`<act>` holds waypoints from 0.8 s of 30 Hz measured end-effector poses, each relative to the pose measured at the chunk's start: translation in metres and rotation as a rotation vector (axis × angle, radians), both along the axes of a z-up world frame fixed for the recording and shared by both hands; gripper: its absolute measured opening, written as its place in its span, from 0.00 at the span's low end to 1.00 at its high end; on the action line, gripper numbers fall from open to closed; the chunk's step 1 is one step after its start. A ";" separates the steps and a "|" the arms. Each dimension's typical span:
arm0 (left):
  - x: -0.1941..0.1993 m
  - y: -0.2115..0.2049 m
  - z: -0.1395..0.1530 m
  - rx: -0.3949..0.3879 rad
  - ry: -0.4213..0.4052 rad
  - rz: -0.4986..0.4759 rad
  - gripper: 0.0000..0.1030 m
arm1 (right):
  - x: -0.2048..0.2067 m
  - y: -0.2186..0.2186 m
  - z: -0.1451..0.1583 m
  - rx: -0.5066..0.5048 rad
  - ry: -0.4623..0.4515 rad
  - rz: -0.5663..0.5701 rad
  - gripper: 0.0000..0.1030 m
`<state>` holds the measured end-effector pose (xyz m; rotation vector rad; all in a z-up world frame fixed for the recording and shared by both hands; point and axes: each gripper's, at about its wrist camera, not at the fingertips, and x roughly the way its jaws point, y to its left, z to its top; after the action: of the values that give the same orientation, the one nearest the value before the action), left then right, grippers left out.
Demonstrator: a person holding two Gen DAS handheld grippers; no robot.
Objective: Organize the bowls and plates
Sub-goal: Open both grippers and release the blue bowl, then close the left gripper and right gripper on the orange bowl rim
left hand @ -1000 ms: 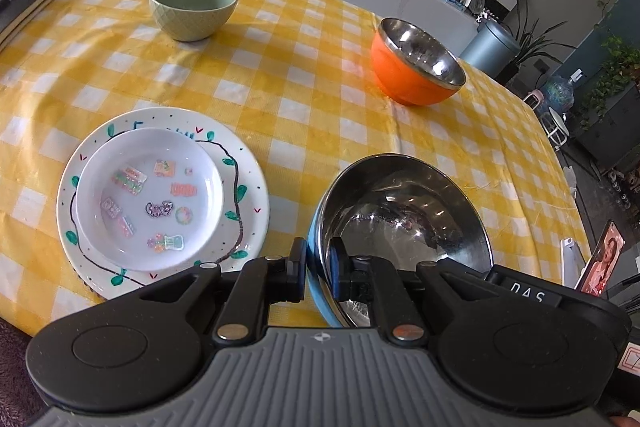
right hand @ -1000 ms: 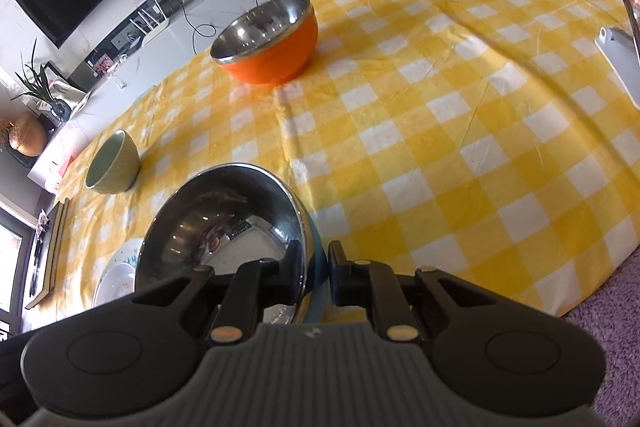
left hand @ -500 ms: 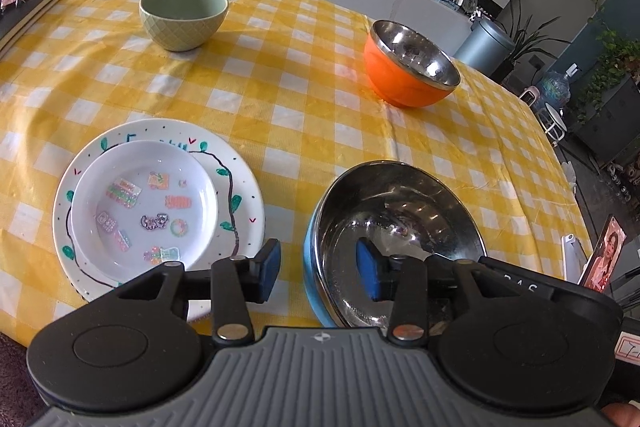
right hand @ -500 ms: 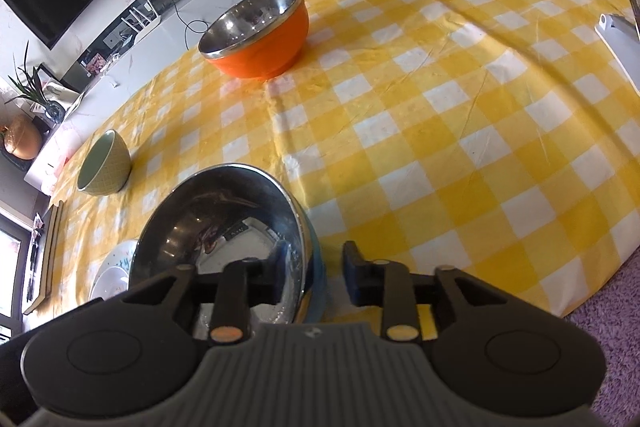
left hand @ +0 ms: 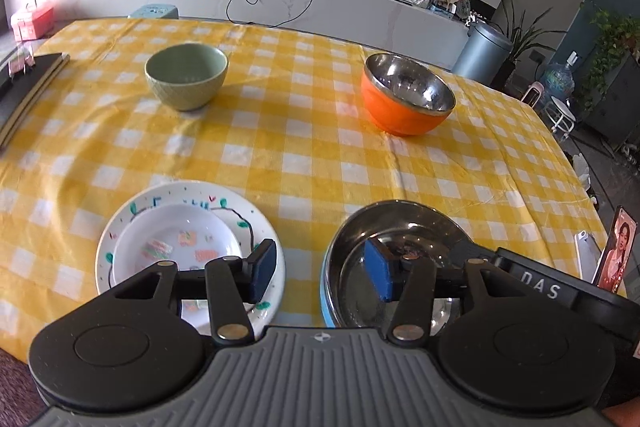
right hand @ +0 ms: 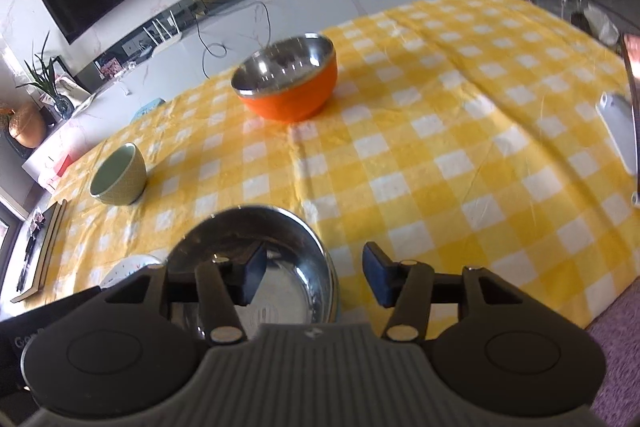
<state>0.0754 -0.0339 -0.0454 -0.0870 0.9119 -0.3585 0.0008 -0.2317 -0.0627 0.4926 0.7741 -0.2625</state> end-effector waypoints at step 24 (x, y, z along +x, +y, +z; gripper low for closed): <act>0.088 -0.035 0.030 -0.017 -0.019 -0.076 0.57 | 0.078 -0.040 0.027 -0.109 -0.016 -0.055 0.66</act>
<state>0.1632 -0.0694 -0.0150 -0.0647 0.8954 -0.4375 0.0788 -0.2717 -0.0352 0.4130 0.7274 -0.3501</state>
